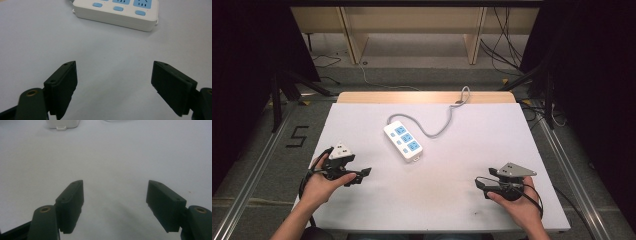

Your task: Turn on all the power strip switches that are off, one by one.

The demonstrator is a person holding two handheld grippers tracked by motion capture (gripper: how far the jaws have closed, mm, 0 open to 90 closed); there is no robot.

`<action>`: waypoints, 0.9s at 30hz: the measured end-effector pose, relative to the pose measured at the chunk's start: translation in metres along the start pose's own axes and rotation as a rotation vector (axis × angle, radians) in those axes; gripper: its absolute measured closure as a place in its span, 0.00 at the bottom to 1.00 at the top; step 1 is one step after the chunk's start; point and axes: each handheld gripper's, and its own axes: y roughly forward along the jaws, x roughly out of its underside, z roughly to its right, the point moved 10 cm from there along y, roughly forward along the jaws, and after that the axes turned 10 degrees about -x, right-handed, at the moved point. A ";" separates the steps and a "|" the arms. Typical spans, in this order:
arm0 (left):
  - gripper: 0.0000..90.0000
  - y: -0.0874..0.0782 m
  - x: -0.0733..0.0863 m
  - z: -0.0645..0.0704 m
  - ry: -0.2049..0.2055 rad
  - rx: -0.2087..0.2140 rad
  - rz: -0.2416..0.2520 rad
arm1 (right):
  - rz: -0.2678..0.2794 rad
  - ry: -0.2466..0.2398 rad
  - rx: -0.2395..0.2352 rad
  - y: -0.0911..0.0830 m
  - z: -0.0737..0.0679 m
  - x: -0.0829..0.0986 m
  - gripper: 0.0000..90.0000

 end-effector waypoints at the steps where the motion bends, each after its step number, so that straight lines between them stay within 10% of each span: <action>1: 0.23 -0.001 0.001 -0.001 0.003 -0.002 0.003 | 0.000 -0.001 -0.001 0.000 0.000 0.000 0.35; 27: 0.23 0.001 0.022 0.003 0.017 -0.032 0.016 | -0.006 -0.006 -0.003 0.002 -0.002 0.001 0.35</action>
